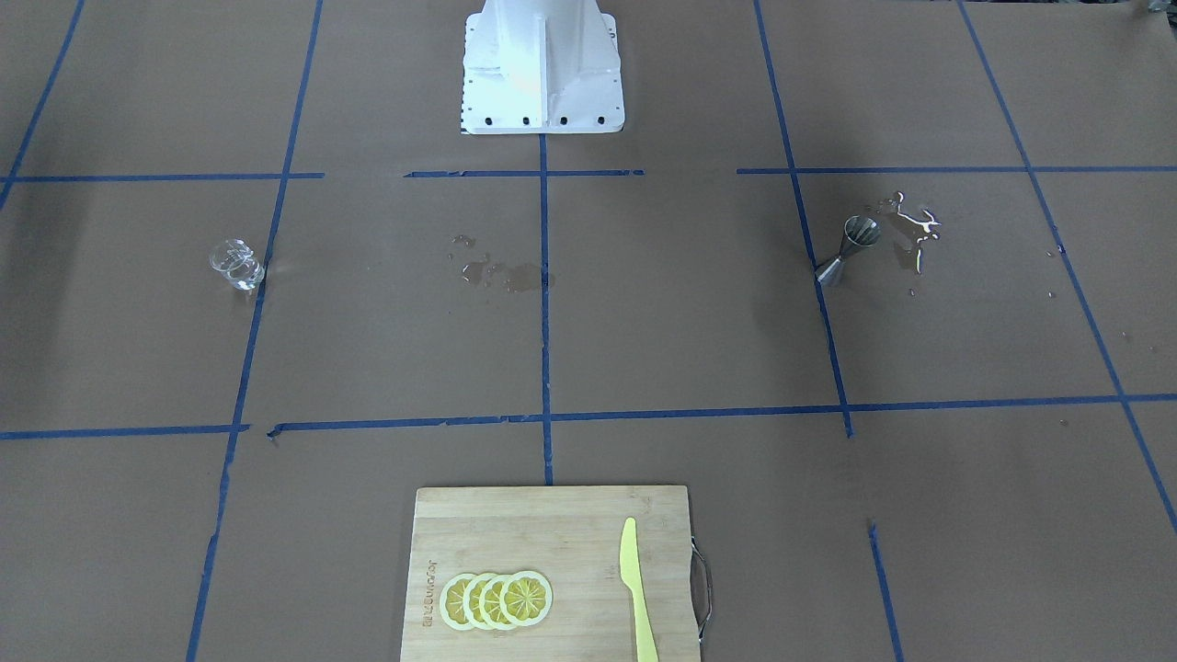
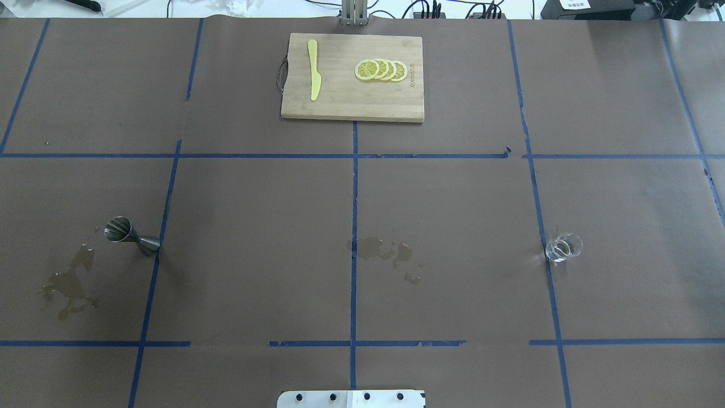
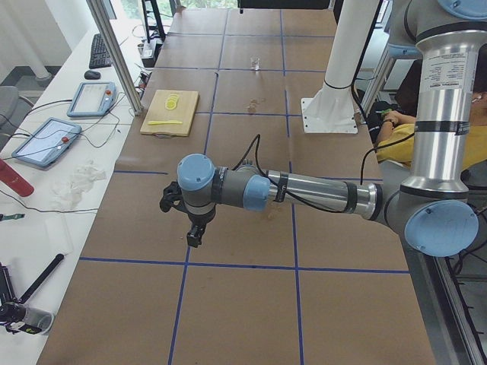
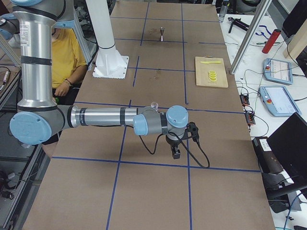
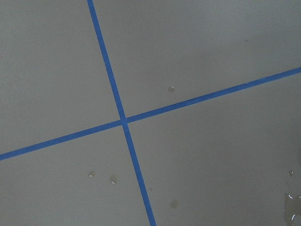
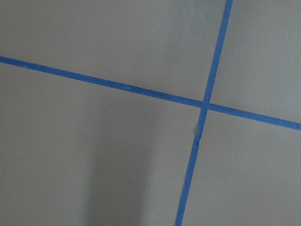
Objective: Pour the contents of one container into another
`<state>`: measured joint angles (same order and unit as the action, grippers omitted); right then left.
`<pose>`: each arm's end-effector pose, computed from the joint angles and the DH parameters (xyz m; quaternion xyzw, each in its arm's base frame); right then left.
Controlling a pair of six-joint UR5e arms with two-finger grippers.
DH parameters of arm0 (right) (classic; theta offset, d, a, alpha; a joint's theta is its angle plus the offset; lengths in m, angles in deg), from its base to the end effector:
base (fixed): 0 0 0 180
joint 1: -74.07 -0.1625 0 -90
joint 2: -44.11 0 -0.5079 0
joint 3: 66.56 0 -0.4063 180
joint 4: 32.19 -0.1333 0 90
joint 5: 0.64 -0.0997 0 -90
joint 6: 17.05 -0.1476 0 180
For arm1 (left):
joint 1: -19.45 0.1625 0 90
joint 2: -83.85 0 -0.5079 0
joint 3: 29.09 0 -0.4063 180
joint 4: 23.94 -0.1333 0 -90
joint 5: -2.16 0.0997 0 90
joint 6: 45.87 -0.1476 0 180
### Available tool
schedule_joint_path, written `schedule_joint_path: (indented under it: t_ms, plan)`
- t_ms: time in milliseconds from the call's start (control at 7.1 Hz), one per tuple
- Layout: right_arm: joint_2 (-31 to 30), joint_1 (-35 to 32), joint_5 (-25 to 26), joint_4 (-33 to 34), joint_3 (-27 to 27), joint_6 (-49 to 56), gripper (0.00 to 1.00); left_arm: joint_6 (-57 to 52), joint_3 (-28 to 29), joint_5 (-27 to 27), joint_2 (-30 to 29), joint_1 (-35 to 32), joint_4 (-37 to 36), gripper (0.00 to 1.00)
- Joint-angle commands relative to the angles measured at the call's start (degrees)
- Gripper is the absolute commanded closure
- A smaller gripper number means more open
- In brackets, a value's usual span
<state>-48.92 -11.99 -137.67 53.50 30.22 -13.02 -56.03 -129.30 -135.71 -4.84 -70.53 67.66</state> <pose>-0.0085 -0.4920 0.7288 0.0648 -0.3980 -0.0915 0.9105 -0.0237 -0.5059 0.6866 0.1190 0.3950 0.1177 0.9033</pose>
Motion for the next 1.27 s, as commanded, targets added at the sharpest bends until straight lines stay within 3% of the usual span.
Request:
schedule_joint_path:
  t_ms: [0,564,705,1128]
  plan:
    - [-0.6,-1.7,-0.5,4.1,4.2,0.2,0.0,-1.3,-0.5,0.4,0.5,-0.6,0.1,0.0]
    - [-2.3,-1.9,-0.1,3.1,4.9,1.0,0.0,-1.1,-1.6,0.0,0.5,-0.3,1.6,0.0]
    - [-3.5,-1.9,-0.3,0.1,4.9,0.5,0.0,-1.5,-0.5,-0.1,0.5,-0.3,2.3,0.0]
    - [-6.3,-1.6,-0.5,-5.6,4.6,0.0,0.0,-1.3,1.8,-4.2,2.6,-0.1,16.5,0.0]
